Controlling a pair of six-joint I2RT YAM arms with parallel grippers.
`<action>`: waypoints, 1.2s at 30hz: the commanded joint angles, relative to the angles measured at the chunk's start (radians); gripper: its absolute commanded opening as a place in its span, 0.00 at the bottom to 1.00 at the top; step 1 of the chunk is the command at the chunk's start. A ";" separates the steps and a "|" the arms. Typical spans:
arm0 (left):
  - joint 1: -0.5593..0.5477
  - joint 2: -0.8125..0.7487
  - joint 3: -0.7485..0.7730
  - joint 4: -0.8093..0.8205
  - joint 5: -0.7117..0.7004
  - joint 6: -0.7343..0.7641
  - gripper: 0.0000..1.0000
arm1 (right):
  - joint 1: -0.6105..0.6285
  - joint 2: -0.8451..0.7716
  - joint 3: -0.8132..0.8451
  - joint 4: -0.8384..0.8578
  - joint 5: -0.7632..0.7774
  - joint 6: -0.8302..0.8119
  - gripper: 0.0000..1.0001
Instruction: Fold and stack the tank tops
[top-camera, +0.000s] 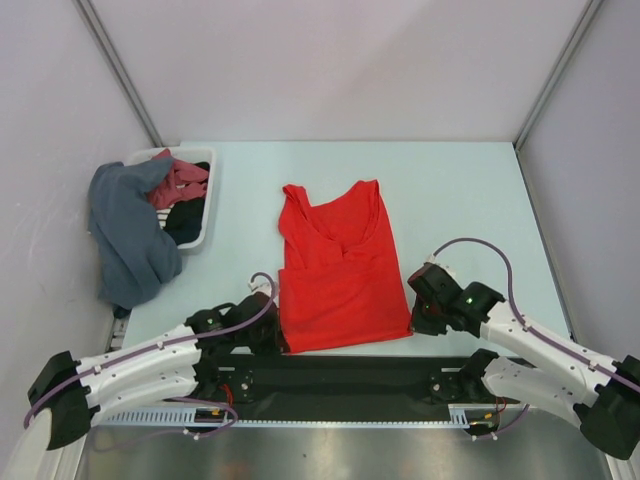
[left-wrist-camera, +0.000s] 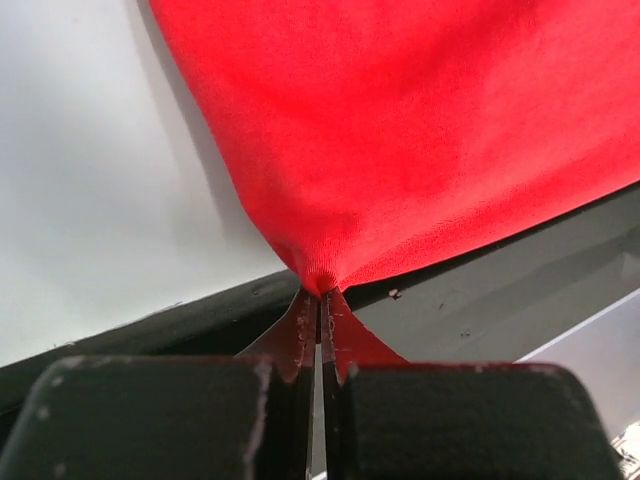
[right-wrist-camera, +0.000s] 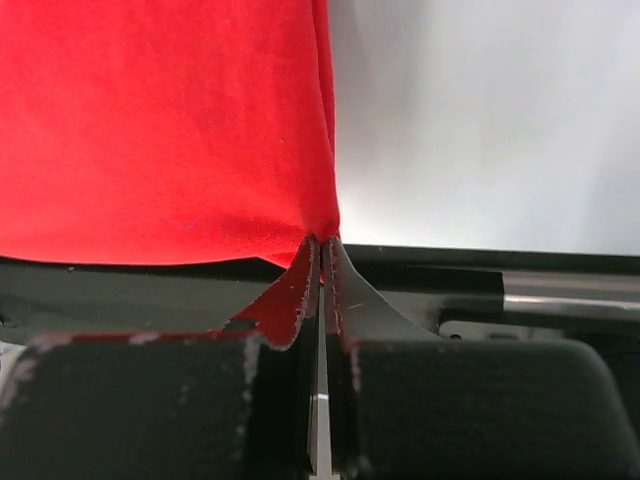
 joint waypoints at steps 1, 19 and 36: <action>-0.010 -0.003 0.070 -0.039 -0.020 -0.032 0.00 | 0.005 -0.015 0.067 -0.071 0.077 0.019 0.00; 0.372 0.260 0.636 -0.157 -0.062 0.296 0.00 | -0.333 0.458 0.737 0.028 -0.047 -0.374 0.00; 0.691 0.731 0.911 0.038 0.110 0.348 0.00 | -0.486 1.004 1.265 0.019 -0.228 -0.437 0.00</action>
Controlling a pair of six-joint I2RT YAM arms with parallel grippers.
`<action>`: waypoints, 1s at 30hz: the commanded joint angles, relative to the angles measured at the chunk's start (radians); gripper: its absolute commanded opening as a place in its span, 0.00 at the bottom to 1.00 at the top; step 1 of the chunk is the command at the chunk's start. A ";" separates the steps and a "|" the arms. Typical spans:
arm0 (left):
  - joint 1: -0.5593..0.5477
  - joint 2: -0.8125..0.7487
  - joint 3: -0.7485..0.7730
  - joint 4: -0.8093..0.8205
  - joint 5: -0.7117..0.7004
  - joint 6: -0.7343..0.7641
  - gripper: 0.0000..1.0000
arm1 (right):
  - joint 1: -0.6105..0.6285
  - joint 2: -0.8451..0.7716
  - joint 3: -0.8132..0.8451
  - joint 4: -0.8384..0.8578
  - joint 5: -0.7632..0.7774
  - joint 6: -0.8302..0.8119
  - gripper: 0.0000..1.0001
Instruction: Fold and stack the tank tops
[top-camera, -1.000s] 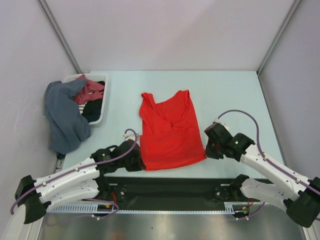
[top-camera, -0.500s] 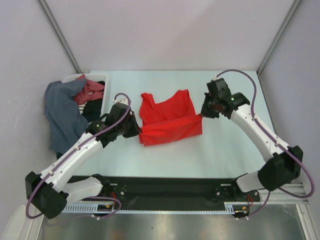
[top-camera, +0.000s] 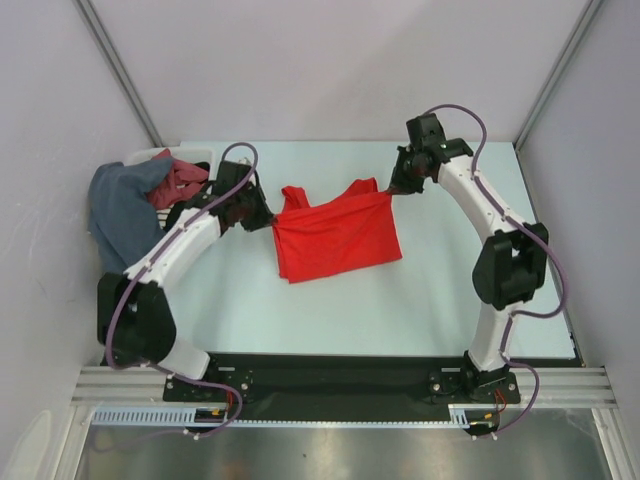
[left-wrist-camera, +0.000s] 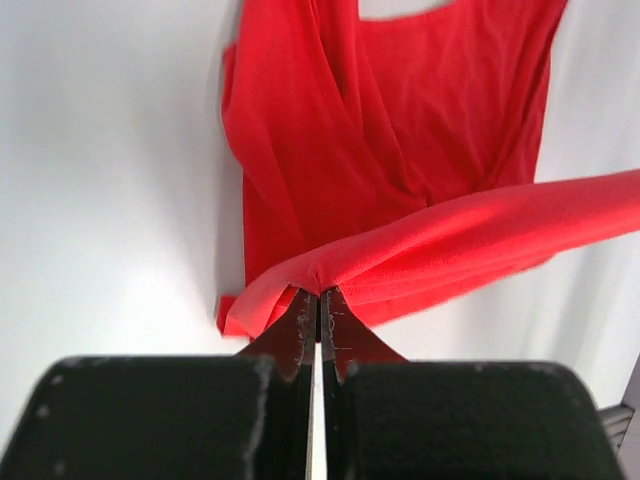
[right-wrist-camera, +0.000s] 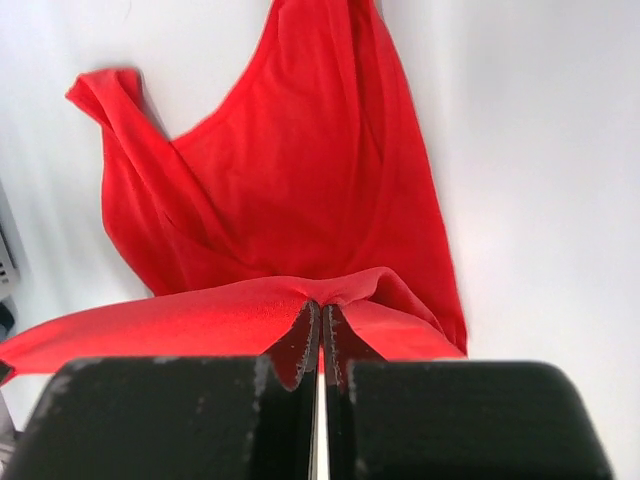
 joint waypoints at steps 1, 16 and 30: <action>0.047 0.083 0.079 0.068 0.047 0.024 0.00 | -0.026 0.080 0.117 0.023 -0.037 -0.021 0.00; 0.112 0.422 0.300 0.160 0.071 -0.007 0.00 | -0.095 0.406 0.379 0.224 -0.240 0.001 0.04; 0.158 0.381 0.213 0.341 0.080 0.004 1.00 | -0.129 0.293 0.113 0.520 -0.222 -0.005 0.81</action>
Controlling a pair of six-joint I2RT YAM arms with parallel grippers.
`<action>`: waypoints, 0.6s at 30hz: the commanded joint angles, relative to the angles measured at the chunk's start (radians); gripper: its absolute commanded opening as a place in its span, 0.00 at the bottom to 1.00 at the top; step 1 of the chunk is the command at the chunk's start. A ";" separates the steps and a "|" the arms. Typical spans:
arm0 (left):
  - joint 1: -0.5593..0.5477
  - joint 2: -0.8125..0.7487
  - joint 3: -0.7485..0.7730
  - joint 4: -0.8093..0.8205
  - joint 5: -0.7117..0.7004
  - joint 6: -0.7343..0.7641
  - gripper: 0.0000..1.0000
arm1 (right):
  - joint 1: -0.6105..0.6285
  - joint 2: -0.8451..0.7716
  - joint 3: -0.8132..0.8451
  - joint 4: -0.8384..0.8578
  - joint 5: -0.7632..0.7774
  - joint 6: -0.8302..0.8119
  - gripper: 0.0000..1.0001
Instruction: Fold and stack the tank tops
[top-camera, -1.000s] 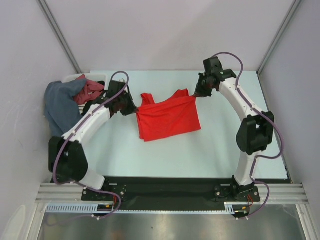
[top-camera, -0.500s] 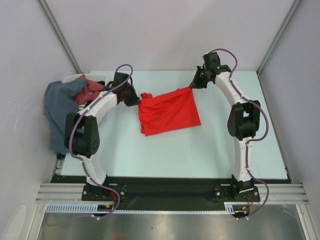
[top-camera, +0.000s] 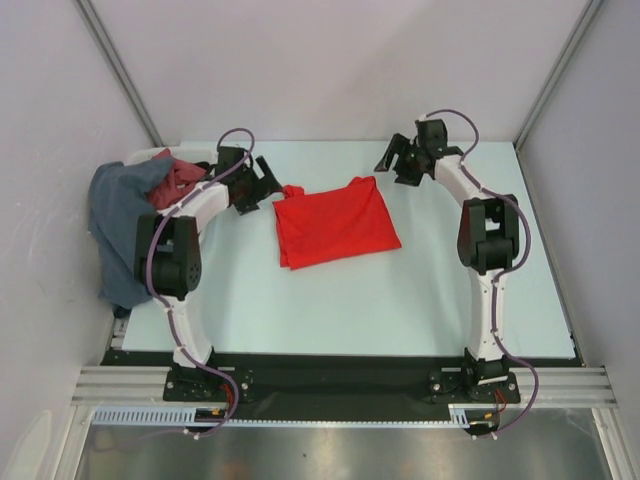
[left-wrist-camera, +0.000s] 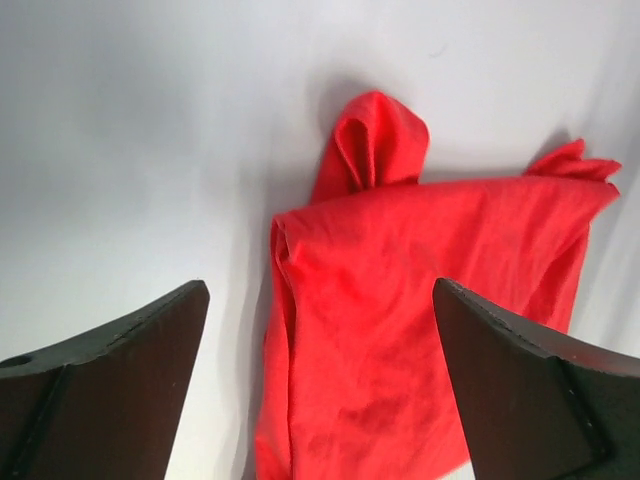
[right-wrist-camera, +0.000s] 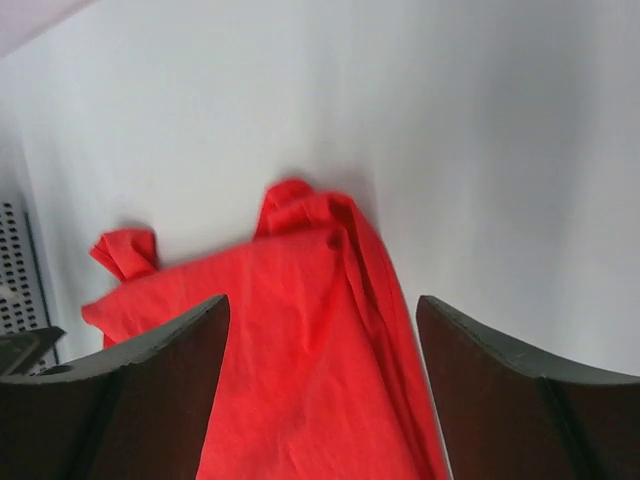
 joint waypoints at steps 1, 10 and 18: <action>-0.021 -0.147 -0.065 0.083 0.023 0.031 0.99 | 0.006 -0.192 -0.163 0.144 0.002 -0.022 0.77; -0.140 -0.273 -0.234 0.049 -0.017 0.062 0.95 | 0.063 -0.297 -0.398 0.055 0.120 -0.127 0.79; -0.181 -0.353 -0.378 0.065 -0.063 0.074 0.92 | 0.110 -0.238 -0.407 0.005 0.215 -0.162 0.69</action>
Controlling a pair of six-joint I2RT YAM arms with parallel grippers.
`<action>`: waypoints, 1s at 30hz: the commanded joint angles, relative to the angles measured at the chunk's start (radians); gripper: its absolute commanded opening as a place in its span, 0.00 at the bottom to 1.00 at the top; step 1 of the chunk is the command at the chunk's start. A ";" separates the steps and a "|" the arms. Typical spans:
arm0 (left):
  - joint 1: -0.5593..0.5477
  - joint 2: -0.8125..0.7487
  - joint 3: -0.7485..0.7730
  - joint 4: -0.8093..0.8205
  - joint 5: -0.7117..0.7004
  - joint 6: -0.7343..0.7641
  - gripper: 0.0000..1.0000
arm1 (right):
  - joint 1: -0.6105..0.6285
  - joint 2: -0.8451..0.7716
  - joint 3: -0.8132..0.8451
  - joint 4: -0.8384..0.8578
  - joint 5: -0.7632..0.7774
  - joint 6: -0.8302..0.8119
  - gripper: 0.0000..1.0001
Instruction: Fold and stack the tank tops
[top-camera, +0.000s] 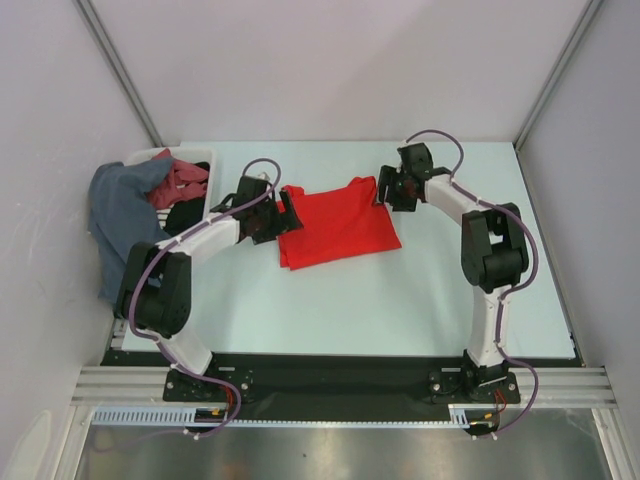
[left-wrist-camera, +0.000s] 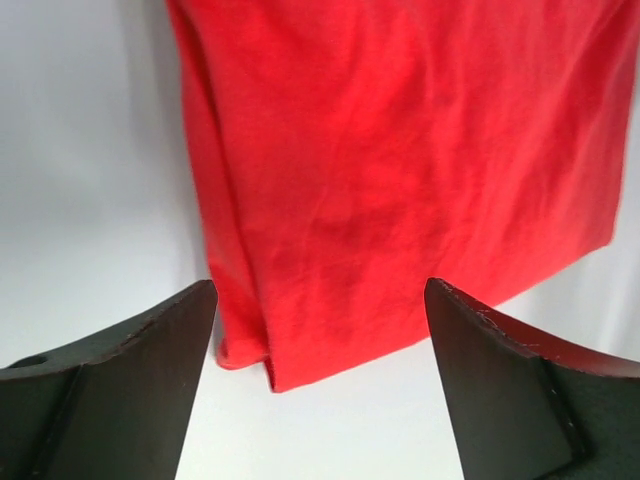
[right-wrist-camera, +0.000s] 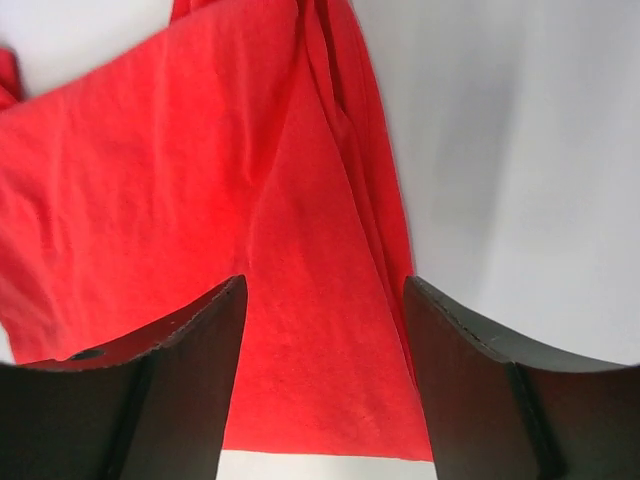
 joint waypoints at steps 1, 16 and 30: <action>0.003 -0.044 -0.012 0.023 -0.048 0.030 0.90 | 0.023 0.022 0.033 -0.026 0.082 -0.040 0.67; -0.001 -0.218 -0.064 -0.043 -0.053 0.041 0.86 | 0.099 0.211 0.222 -0.205 0.302 -0.075 0.48; -0.006 -0.306 -0.044 -0.107 -0.033 0.054 0.86 | -0.104 0.075 0.107 -0.219 0.352 -0.041 0.00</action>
